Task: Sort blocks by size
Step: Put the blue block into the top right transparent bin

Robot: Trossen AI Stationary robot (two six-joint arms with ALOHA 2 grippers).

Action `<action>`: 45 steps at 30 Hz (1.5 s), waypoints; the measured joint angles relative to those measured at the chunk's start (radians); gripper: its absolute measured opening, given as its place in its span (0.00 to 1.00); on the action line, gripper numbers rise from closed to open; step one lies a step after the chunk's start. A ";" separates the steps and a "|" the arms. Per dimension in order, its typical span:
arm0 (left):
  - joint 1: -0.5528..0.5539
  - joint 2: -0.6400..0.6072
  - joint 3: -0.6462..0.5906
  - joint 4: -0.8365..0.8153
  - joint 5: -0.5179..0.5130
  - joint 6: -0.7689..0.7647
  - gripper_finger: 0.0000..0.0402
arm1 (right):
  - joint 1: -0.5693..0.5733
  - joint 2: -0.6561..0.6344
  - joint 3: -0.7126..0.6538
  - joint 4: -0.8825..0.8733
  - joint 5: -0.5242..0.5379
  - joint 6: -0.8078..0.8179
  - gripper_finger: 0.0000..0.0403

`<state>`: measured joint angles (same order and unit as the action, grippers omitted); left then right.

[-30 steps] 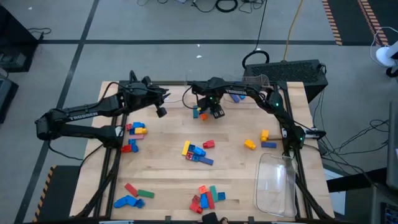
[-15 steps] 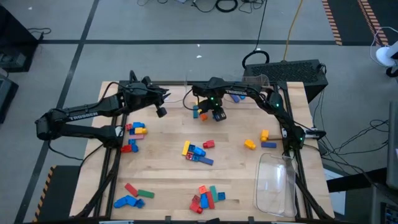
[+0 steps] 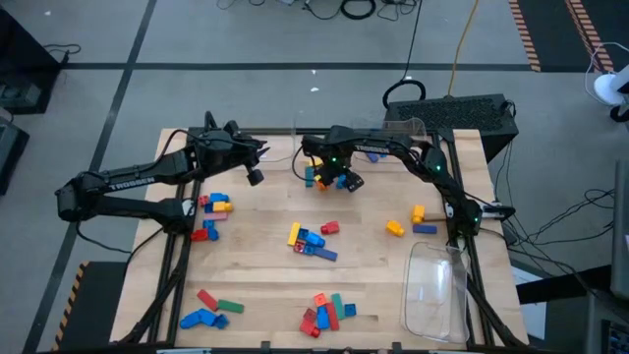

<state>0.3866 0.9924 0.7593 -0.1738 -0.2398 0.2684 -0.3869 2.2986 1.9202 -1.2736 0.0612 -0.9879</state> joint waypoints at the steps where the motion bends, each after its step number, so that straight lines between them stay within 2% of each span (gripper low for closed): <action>1: 0.000 0.000 0.000 0.000 0.000 0.000 0.21 | 0.003 0.001 0.000 0.000 0.001 -0.002 0.76; 4: 0.000 0.000 0.000 0.000 0.000 0.000 0.21 | 0.011 0.002 -0.017 0.015 0.022 -0.009 0.74; 7: 0.000 0.000 0.000 0.000 0.000 0.000 0.21 | 0.013 0.002 -0.060 0.016 0.048 -0.012 0.69; 10: 0.000 0.000 0.000 0.000 0.000 0.000 0.21 | 0.022 0.004 -0.091 0.050 0.124 -0.026 0.63; 14: 0.000 0.000 0.000 0.008 0.001 -0.001 0.21 | 0.034 0.003 -0.089 0.058 0.139 -0.005 0.55; 18: 0.000 0.000 0.000 0.010 0.001 -0.001 0.21 | 0.038 0.003 -0.089 0.052 0.127 0.053 0.48; 26: 0.000 0.000 0.000 0.010 0.001 -0.001 0.21 | 0.049 0.010 -0.089 0.046 0.011 0.253 0.30; 30: 0.000 0.000 0.000 0.009 0.001 -0.002 0.21 | 0.051 0.018 -0.104 0.048 0.018 0.310 0.23; 36: -0.001 0.000 0.000 0.008 0.001 -0.002 0.21 | 0.054 0.013 -0.116 0.059 0.020 0.362 0.22; 41: -0.001 0.000 0.000 0.008 0.001 -0.002 0.21 | 0.054 0.002 -0.057 -0.012 0.015 0.403 0.22; 45: -0.001 0.000 0.000 0.007 0.001 -0.002 0.21 | 0.049 -0.076 -0.020 -0.011 -0.014 0.417 0.22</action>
<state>0.3859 0.9924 0.7593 -0.1665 -0.2393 0.2666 -0.3378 2.2221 1.9005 -1.2846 0.0467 -0.5711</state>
